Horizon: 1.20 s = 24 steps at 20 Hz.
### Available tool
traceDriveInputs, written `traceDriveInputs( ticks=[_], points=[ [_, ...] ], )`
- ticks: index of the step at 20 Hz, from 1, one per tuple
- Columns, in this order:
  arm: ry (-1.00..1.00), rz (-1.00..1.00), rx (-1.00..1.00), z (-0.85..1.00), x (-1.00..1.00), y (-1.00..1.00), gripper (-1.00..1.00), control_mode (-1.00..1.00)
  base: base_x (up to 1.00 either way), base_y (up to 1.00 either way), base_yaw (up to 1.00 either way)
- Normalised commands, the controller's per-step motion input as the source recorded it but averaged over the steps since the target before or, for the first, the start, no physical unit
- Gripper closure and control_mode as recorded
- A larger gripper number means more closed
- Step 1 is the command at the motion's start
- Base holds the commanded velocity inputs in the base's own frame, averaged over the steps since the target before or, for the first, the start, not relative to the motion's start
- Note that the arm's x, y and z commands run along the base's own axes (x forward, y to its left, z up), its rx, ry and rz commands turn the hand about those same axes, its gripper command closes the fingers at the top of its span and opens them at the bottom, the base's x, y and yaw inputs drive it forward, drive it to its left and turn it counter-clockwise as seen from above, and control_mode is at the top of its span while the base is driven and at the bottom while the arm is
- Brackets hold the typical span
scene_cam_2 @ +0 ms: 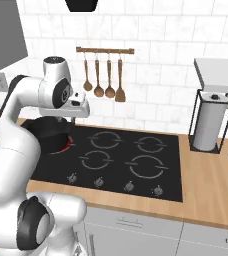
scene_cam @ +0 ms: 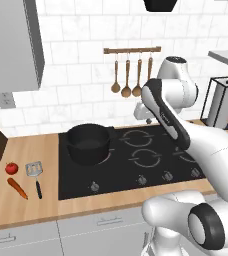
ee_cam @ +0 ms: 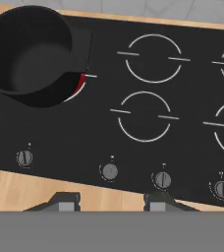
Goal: Put the carrot and tomato in the pot. Retrieve the spatula and lightly stir the vegetables in the pot.
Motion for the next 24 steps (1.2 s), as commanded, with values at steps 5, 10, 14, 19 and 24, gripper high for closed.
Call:
traceDriveInputs(
  ticks=[5, 10, 14, 19, 24],
  points=[
    [0.0, 0.0, 0.0, 0.0, 0.0, 0.0, -1.0, 1.0, -0.03, 0.06, 0.0],
    [0.0, 0.0, 0.0, 0.0, 0.0, 0.0, -1.0, 1.0, -0.07, 0.9, 0.0],
    [0.0, 0.0, 0.0, 0.0, 0.0, 0.0, -1.0, 1.0, 0.0, 0.99, 0.0],
    [0.0, 0.0, -0.02, -0.07, 0.0, 0.11, -1.0, -1.0, -0.02, 0.41, 0.0],
    [0.0, 0.0, -0.07, -0.47, -0.01, 0.58, -1.0, -1.0, 0.0, 0.0, 0.0]
  ],
)
